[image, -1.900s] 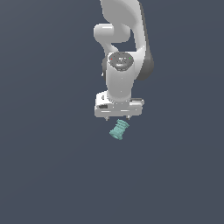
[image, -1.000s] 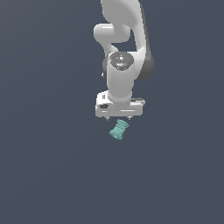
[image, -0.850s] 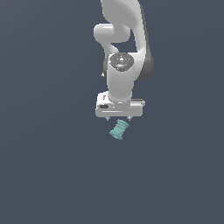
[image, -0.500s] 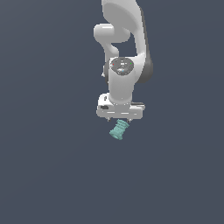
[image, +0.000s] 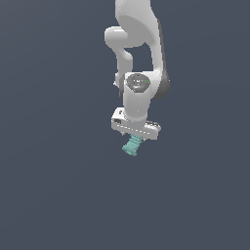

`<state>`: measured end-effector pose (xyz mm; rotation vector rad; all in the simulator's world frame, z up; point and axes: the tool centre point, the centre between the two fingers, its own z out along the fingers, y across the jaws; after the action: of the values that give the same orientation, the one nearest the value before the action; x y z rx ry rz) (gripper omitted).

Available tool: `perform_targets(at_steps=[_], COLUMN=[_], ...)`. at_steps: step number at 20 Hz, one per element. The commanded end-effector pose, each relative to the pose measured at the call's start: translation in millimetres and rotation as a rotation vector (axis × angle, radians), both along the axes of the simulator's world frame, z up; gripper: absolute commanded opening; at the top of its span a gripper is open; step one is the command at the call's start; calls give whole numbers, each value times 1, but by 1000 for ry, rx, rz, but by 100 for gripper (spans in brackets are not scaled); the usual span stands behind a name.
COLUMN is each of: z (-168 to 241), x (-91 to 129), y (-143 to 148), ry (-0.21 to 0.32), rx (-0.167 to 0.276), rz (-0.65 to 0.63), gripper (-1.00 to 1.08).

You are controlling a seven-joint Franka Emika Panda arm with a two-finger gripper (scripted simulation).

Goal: Pick up the object and move it to a goal position.

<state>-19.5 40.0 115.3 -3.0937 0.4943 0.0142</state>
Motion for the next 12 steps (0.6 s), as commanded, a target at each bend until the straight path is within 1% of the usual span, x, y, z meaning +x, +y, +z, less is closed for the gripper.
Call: perform_targets(at_steps=[1,7,12], z=[-7,-20,-25], x=[-2,-5,-7], y=[1,2,3], ry=[-2,-5,-6], rx=[-3,-8,-10], rz=[-54,-142,-178], gripper=[100,100,100])
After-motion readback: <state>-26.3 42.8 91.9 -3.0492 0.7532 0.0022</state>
